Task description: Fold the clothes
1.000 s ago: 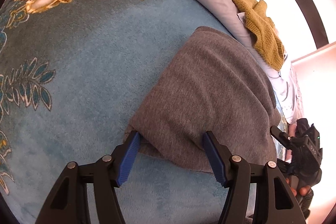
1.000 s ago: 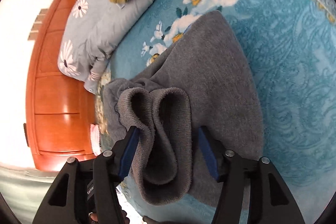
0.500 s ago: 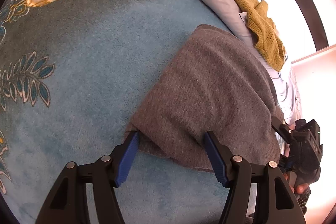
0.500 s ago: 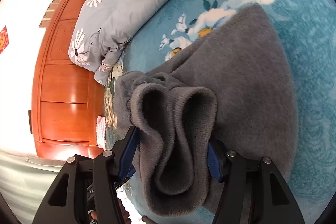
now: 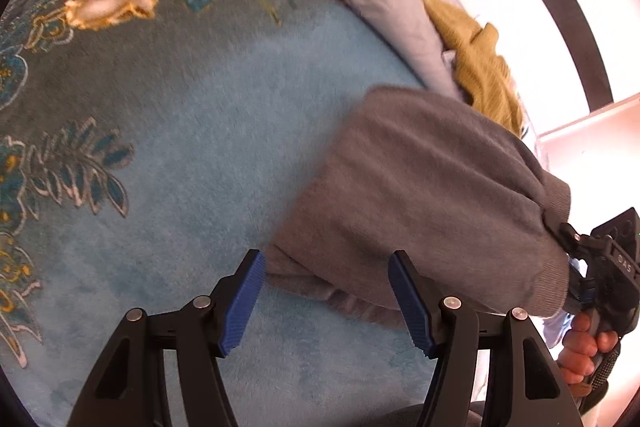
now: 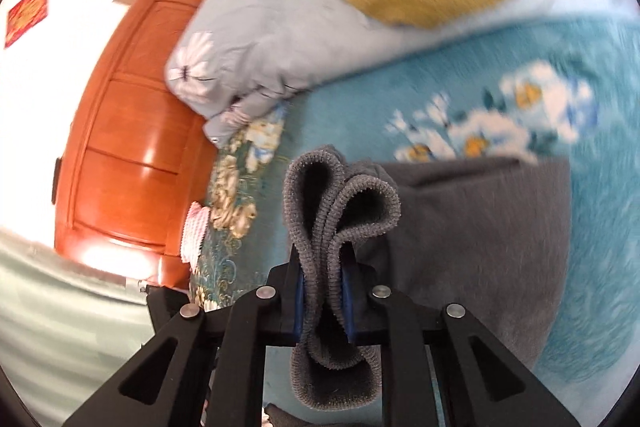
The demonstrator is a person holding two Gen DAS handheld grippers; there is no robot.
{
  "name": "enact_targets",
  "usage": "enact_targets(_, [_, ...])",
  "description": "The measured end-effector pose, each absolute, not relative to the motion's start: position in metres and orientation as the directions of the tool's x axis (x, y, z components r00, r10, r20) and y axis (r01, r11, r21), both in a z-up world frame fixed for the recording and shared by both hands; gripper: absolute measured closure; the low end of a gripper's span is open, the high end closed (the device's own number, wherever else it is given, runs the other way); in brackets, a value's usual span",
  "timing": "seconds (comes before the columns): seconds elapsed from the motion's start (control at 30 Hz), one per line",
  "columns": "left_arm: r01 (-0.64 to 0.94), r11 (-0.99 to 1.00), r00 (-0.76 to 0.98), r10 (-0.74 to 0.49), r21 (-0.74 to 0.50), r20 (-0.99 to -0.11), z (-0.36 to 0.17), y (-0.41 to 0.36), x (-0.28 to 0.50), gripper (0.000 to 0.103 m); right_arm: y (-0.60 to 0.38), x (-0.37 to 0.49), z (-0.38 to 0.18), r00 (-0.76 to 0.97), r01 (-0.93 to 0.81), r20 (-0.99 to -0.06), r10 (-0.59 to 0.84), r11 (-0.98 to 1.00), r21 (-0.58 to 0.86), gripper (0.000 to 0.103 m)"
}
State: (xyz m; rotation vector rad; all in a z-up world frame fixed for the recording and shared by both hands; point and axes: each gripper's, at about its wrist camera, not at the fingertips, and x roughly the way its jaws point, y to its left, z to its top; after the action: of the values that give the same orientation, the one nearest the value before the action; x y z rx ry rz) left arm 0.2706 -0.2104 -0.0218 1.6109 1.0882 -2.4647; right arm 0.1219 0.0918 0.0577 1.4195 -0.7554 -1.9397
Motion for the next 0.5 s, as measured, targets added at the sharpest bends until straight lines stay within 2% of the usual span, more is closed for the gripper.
enact_targets(0.13, [0.359, -0.756, -0.478, 0.355, -0.547, -0.803, -0.021, -0.211, 0.27, 0.035, 0.121, 0.12, 0.06, -0.277, 0.11, -0.609, -0.743, -0.654, 0.748, 0.087])
enact_targets(0.33, [0.359, -0.759, -0.431, 0.382, -0.543, -0.818, -0.039, -0.196, 0.264, 0.035, 0.154, 0.122, -0.004, -0.221, -0.074, -0.671, -0.708, -0.674, 0.735, 0.087])
enact_targets(0.5, [0.364, -0.757, -0.415, 0.39, -0.543, -0.822, -0.047, -0.192, 0.265, 0.029, 0.17, 0.127, -0.039, -0.223, -0.186, -0.656, -0.721, -0.629, 0.754, 0.083])
